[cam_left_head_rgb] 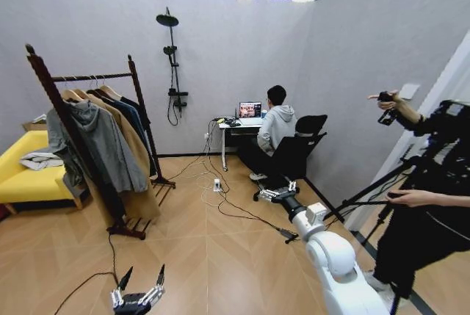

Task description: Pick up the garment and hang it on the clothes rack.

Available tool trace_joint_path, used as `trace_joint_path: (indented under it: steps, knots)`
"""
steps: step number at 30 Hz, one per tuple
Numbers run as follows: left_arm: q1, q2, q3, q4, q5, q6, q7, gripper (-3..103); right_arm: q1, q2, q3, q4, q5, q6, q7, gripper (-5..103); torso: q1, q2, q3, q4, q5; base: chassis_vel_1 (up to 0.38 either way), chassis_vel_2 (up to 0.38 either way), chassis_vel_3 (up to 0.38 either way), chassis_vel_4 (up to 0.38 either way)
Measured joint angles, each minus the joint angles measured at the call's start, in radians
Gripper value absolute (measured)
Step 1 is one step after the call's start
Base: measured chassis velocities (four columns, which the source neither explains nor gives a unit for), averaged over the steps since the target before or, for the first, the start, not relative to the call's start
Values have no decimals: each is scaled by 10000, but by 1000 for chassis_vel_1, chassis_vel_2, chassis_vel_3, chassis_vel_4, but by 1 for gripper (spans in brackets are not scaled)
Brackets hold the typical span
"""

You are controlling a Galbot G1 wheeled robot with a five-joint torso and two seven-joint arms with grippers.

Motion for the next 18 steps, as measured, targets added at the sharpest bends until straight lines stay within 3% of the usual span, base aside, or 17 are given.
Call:
trace_joint_path:
  steps: [18]
  knots:
    - [0,0,0,0,0,0,0,100,-4,0,4,14,11,-8,14,100,-8,3,-2,-1,0,0,0,0,0]
